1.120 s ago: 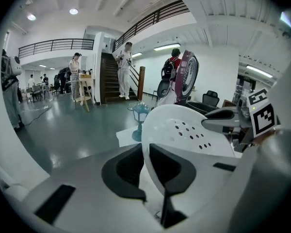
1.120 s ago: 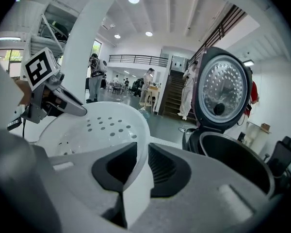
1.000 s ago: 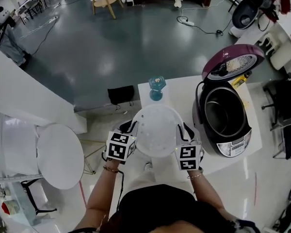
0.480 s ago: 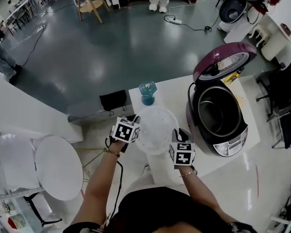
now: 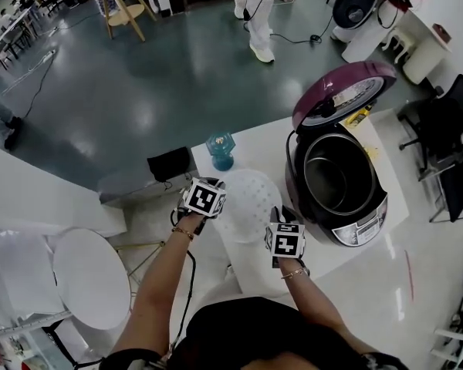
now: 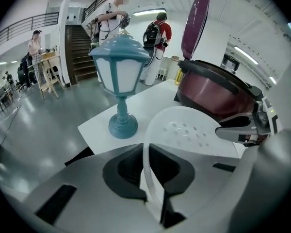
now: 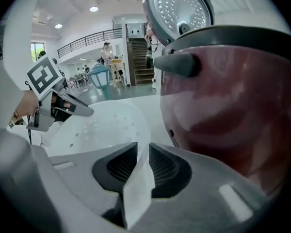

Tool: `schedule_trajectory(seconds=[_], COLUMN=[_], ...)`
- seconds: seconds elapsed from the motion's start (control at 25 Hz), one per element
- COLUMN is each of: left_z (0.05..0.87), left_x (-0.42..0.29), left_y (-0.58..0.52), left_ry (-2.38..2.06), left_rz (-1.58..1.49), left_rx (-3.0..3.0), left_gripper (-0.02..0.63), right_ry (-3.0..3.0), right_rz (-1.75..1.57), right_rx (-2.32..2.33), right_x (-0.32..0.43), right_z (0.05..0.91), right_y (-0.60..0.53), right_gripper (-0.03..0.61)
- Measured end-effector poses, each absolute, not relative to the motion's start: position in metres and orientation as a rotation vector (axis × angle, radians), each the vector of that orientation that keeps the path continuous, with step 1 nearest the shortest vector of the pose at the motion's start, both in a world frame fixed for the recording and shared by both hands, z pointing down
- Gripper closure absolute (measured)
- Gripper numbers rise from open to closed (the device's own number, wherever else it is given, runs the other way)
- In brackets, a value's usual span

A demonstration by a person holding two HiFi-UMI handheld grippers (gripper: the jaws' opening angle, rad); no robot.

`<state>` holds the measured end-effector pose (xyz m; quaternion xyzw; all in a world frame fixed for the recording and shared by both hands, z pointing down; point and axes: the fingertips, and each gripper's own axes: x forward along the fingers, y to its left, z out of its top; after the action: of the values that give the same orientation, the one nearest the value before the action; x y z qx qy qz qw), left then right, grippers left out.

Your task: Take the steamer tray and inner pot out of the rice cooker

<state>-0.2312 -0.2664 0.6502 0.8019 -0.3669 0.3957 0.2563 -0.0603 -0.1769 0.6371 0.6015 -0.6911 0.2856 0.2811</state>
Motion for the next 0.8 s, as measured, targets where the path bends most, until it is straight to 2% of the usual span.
schedule_trajectory(seconds=[0.8], left_z=[0.675], left_x=[-0.220], left_y=[-0.285], left_ry=[-1.024], left_rz=[1.137], left_rx=[2.207], left_gripper=[0.572], right_ry=[-1.842], right_rz=[0.876], right_rx=[1.614], right_x=[-0.057], right_z=[0.658], right_y=[-0.176], right_gripper=[0.501])
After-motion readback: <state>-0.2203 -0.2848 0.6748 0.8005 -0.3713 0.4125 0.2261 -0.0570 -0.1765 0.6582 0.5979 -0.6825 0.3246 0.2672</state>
